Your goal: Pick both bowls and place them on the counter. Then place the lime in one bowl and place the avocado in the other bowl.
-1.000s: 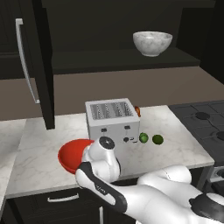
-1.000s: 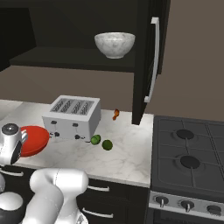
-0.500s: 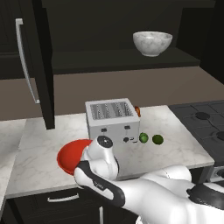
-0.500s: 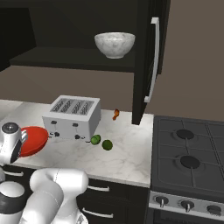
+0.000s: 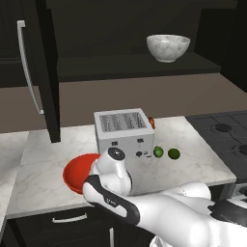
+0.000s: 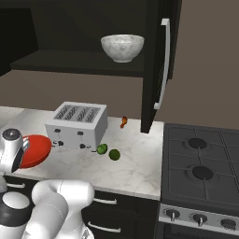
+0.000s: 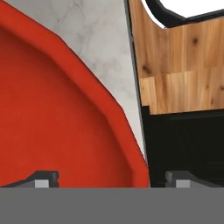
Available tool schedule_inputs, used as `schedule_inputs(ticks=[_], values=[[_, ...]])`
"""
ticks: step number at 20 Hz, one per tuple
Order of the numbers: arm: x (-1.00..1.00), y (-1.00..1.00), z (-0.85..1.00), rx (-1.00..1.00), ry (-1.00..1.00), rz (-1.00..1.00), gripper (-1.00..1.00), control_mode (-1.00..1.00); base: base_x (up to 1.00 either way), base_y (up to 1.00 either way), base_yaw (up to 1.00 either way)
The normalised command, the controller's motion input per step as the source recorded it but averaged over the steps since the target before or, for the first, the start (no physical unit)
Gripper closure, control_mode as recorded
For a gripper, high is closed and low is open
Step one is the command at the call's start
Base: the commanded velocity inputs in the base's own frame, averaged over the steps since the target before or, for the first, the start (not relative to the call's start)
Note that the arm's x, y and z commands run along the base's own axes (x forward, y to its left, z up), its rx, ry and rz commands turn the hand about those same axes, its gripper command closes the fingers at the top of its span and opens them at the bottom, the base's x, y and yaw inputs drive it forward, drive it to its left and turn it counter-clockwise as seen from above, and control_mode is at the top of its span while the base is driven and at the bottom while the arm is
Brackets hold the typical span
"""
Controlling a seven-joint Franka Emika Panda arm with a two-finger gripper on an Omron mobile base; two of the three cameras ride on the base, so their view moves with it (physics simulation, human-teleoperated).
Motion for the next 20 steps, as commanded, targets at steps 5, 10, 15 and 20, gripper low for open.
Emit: schedule_inputs(ticks=[5,10,15,20], values=[[-0.01,-0.05,0.26,0.0,0.0,0.0,-1.0,-1.0,0.0,0.0,0.0],[-0.13,-0.1,0.34,0.0,0.0,0.0,-1.0,-1.0,0.0,0.0,0.0],[-0.17,-0.11,0.41,0.0,0.0,0.0,-1.0,-1.0,0.0,0.0,0.0],[-0.11,-0.09,0.47,0.0,0.0,0.0,-1.0,-1.0,0.0,0.0,0.0]])
